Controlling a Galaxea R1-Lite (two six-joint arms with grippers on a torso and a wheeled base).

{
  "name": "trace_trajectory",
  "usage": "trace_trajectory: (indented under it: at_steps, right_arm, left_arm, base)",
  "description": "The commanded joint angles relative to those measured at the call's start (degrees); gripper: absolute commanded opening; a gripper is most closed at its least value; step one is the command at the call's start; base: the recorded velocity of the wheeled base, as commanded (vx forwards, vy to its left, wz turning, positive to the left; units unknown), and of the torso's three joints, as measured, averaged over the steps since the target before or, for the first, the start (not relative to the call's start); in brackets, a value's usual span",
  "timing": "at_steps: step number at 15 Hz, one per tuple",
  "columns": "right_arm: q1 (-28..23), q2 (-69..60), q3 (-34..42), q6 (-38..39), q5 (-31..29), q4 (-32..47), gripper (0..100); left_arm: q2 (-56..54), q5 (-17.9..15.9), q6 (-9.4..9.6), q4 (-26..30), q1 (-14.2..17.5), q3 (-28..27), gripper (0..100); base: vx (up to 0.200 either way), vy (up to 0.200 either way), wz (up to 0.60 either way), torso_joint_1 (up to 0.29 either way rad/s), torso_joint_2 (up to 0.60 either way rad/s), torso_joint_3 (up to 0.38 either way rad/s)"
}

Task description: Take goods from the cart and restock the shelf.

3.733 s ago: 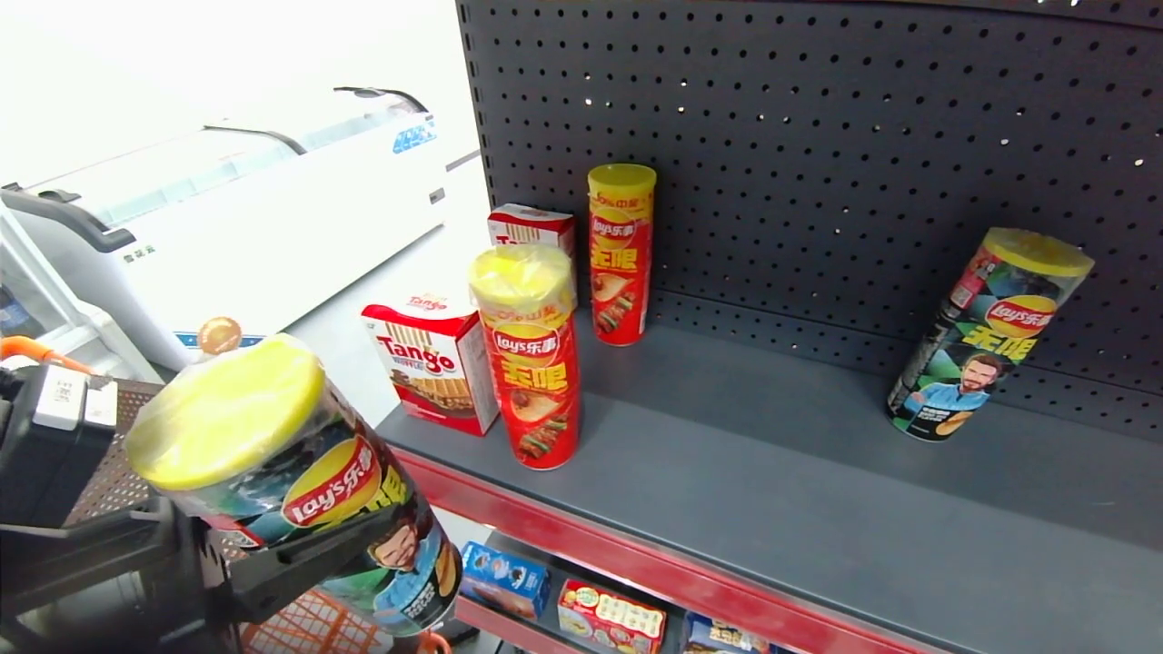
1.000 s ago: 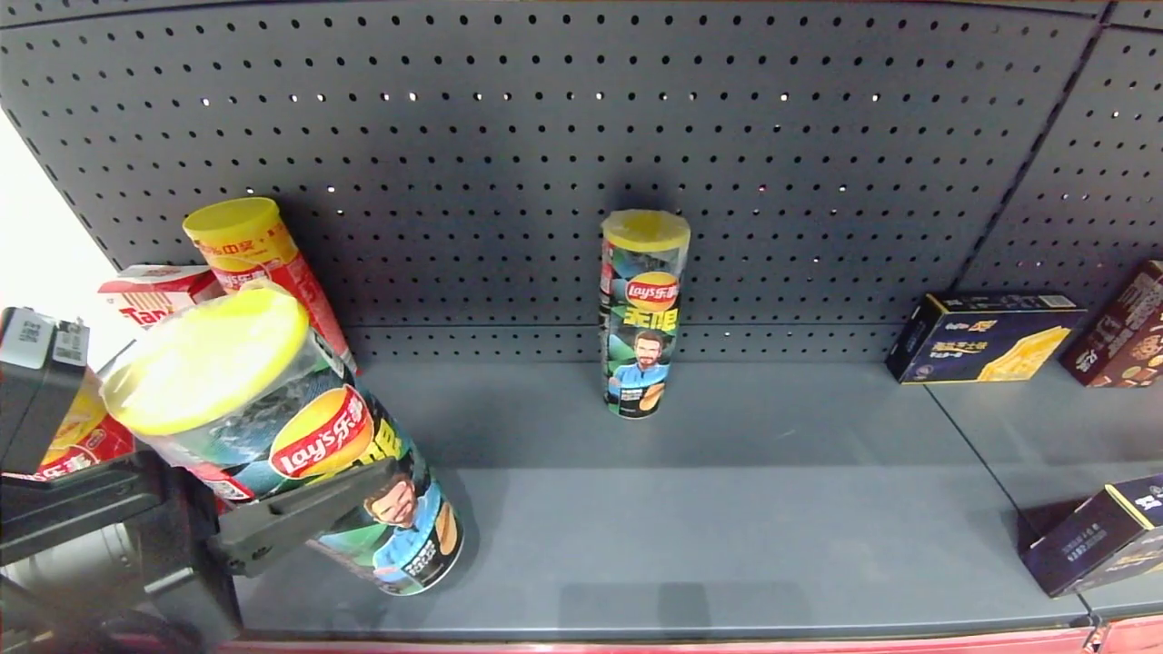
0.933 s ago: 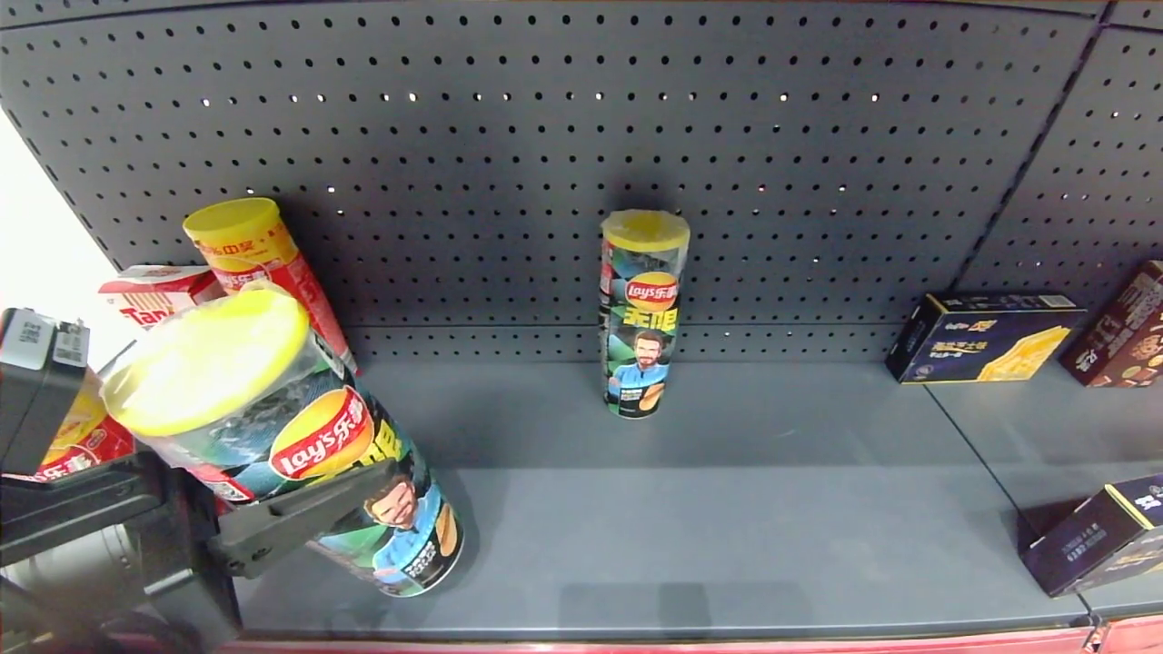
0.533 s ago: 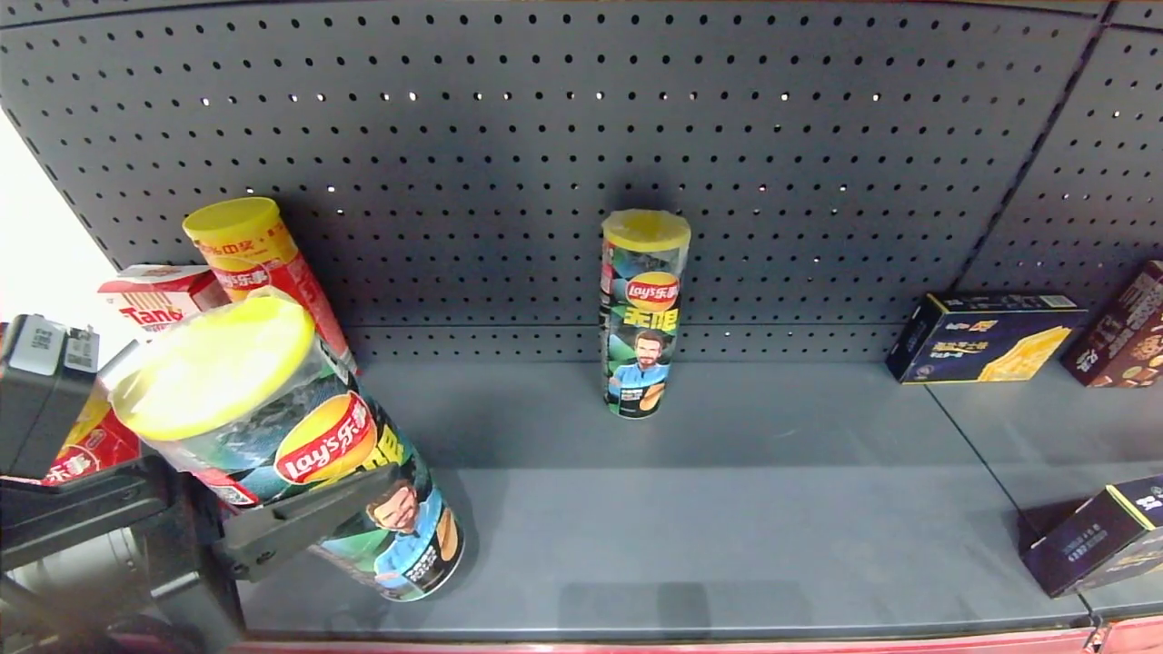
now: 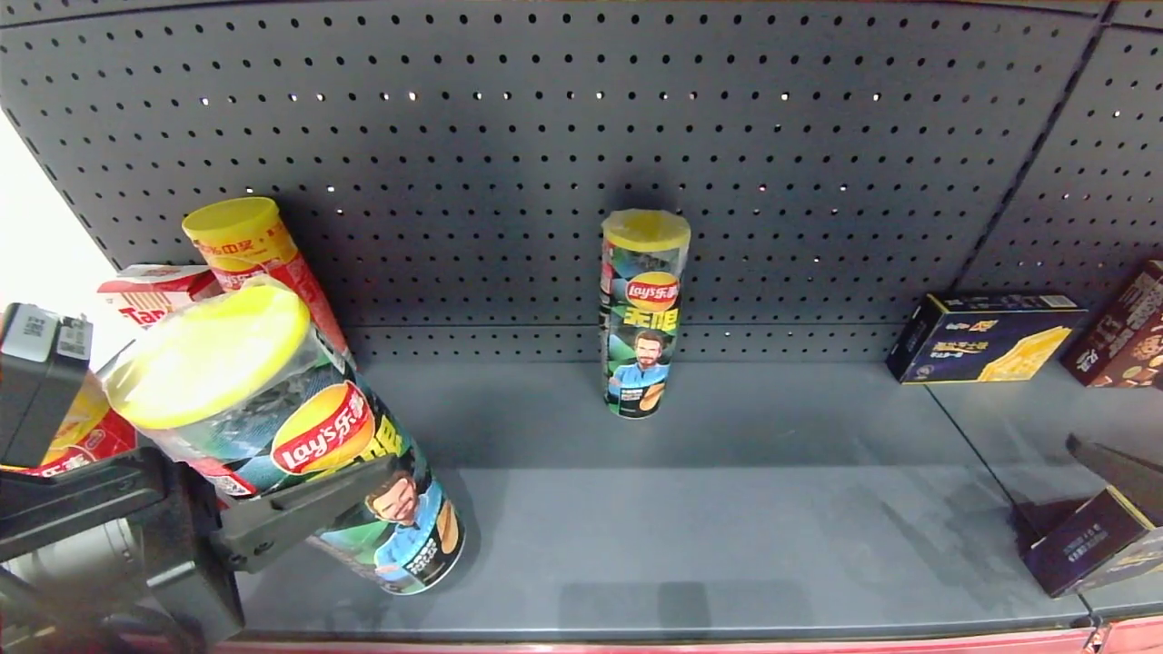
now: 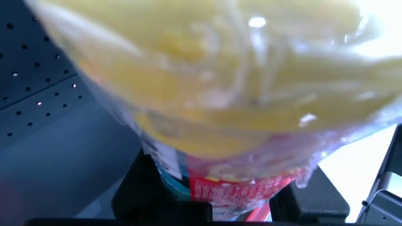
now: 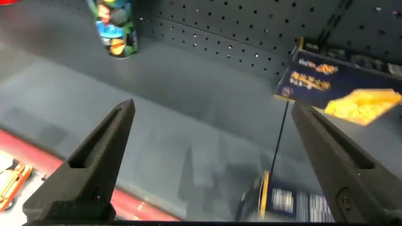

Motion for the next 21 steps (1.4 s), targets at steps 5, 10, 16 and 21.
trace_trajectory:
  at_steps: [5, 10, 16, 21]
  right_arm:
    - [2.71, 16.26, -5.34, 0.45, 0.16, -6.12, 100]
    - [9.83, 26.19, -8.15, 8.36, 0.6, -19.04, 100]
    - [12.11, 37.35, -18.43, -0.69, 5.09, -17.46, 100]
    - [12.55, 40.43, -29.24, -7.9, 10.36, -2.96, 100]
  left_arm:
    - [0.36, -0.1, -0.08, 0.15, -0.27, -1.85, 0]
    - [1.67, 0.08, -0.08, 0.15, -0.27, -1.85, 0]
    - [2.29, 0.34, -0.08, 0.15, -0.18, -1.85, 0]
    - [2.11, 0.43, -0.08, 0.15, -0.01, -1.59, 0]
  base:
    - [0.0, 0.0, 0.0, 0.0, 0.0, 0.0]
    - [0.0, 0.0, 0.0, 0.0, 0.0, 0.0]
    - [0.0, 0.0, 0.0, 0.0, 0.0, 0.0]
    - [0.0, 0.0, 0.0, 0.0, 0.0, 0.0]
